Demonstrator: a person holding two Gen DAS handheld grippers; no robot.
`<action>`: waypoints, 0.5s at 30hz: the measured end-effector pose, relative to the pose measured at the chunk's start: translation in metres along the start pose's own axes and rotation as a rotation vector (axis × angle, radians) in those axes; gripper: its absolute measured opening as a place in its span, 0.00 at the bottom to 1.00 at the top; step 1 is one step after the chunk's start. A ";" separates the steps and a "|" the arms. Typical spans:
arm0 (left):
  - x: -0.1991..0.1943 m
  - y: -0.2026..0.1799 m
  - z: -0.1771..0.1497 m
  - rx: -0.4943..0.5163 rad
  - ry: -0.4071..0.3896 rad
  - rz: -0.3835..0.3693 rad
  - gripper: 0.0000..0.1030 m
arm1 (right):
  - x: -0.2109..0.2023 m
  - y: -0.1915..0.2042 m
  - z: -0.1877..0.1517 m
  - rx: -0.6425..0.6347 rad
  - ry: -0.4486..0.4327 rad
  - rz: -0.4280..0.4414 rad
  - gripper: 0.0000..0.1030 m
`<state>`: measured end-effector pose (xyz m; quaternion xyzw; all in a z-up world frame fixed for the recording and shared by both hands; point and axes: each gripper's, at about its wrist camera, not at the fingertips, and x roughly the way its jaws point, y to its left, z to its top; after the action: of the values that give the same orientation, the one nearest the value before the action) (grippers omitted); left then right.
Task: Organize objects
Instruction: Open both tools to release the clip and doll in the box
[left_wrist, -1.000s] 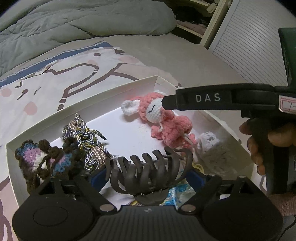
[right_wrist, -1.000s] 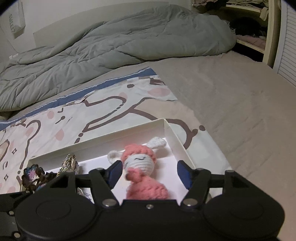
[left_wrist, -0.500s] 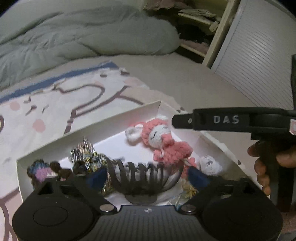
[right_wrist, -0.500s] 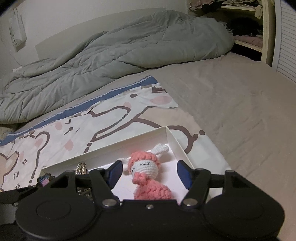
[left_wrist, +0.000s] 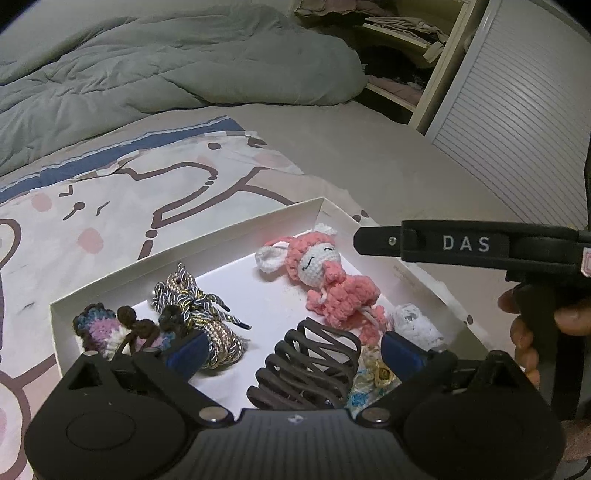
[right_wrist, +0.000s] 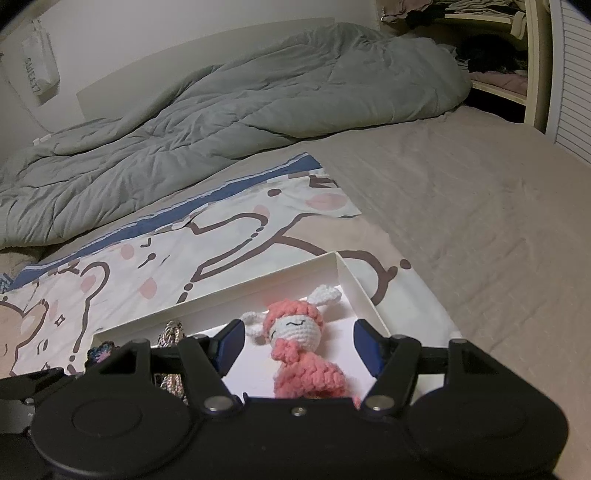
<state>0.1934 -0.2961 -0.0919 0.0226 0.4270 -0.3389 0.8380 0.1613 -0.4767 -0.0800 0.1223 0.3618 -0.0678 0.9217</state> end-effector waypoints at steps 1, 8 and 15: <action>-0.002 -0.001 -0.001 0.000 0.000 0.002 0.96 | -0.002 0.000 0.000 -0.001 0.001 0.003 0.64; -0.023 -0.001 -0.003 -0.012 -0.015 0.015 0.96 | -0.023 -0.002 -0.001 -0.007 0.003 0.032 0.66; -0.049 0.005 -0.003 -0.032 -0.042 0.040 0.96 | -0.045 -0.001 -0.004 -0.022 0.010 0.039 0.68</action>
<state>0.1738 -0.2645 -0.0591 0.0106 0.4141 -0.3156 0.8537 0.1255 -0.4747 -0.0523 0.1195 0.3648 -0.0455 0.9223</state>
